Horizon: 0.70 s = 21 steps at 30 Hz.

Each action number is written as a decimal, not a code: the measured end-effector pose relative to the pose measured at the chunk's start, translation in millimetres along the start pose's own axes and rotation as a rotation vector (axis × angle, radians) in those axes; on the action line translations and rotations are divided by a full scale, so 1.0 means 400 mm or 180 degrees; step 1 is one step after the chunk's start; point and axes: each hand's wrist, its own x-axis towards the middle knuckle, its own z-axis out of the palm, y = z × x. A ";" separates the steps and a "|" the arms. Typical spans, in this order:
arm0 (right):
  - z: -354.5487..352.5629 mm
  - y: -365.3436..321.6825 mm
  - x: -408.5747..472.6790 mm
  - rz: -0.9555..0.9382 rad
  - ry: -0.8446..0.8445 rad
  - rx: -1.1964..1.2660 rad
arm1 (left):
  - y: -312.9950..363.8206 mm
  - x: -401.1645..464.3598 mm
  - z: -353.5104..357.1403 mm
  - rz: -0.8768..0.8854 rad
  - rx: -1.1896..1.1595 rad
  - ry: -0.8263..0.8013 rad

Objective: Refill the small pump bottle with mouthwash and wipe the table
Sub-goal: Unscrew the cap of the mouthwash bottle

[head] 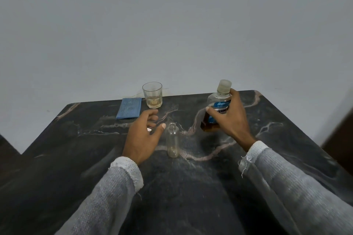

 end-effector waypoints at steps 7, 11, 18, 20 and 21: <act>-0.075 -0.063 -0.181 -0.0120 -0.0159 0.0009 | 0.044 -0.192 0.039 -0.0059 -0.0420 -0.0030; -0.077 -0.086 -0.259 -0.0182 -0.0299 -0.0052 | 0.064 -0.250 0.073 -0.0096 -0.0425 -0.0276; -0.066 -0.122 -0.361 -0.0399 -0.0463 -0.0184 | 0.076 -0.298 0.125 -0.0075 -0.0497 -0.0693; -0.062 -0.126 -0.384 -0.0430 -0.0454 -0.0230 | 0.074 -0.303 0.137 -0.0084 -0.0610 -0.0774; -0.061 -0.127 -0.394 -0.0438 -0.0461 -0.0244 | 0.074 -0.306 0.144 -0.0099 -0.0662 -0.0799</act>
